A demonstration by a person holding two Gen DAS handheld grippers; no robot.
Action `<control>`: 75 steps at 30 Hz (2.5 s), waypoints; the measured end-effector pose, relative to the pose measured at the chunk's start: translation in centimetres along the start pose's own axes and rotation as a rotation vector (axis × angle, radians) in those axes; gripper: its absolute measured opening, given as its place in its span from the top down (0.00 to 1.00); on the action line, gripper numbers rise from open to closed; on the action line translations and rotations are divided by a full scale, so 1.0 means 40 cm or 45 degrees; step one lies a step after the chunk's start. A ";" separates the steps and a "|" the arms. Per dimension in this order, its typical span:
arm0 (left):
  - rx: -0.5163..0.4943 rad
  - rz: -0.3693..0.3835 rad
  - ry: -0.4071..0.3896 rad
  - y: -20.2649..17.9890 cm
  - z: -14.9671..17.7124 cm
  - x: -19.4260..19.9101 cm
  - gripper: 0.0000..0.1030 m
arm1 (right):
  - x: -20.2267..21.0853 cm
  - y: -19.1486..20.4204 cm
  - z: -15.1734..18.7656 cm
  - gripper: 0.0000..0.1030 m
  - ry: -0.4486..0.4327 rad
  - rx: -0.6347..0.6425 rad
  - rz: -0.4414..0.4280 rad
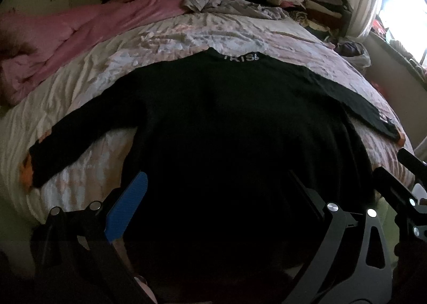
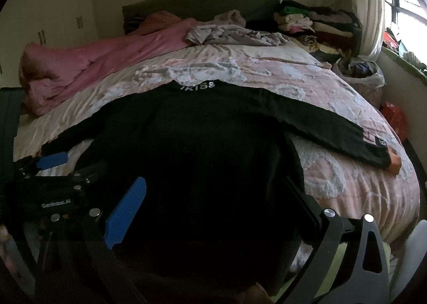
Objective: Fold small clothes
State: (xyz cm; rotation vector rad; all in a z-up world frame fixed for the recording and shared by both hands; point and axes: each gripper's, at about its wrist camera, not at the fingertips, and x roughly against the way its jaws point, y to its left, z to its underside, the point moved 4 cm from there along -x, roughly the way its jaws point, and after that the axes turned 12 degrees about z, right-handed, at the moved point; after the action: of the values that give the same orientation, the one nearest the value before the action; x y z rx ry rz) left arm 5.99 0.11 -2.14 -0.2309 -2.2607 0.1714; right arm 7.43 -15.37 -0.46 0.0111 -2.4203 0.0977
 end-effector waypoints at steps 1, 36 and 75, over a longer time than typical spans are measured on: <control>0.000 -0.001 -0.008 0.000 -0.010 -0.004 0.09 | -0.010 -0.006 -0.010 0.04 0.001 -0.012 0.008; 0.025 0.036 -0.023 -0.010 -0.293 -0.139 0.09 | -0.176 -0.203 -0.295 0.04 -0.019 -0.268 0.162; -0.043 0.088 0.064 -0.101 -0.380 -0.392 0.09 | -0.318 -0.767 -0.156 0.04 0.109 -0.809 0.721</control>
State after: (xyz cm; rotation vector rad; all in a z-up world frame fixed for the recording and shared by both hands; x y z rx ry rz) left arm 27.14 -6.61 -3.20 -0.3282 -2.2083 0.1620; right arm 22.16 -45.73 -2.11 -0.9395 -2.1999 -0.4065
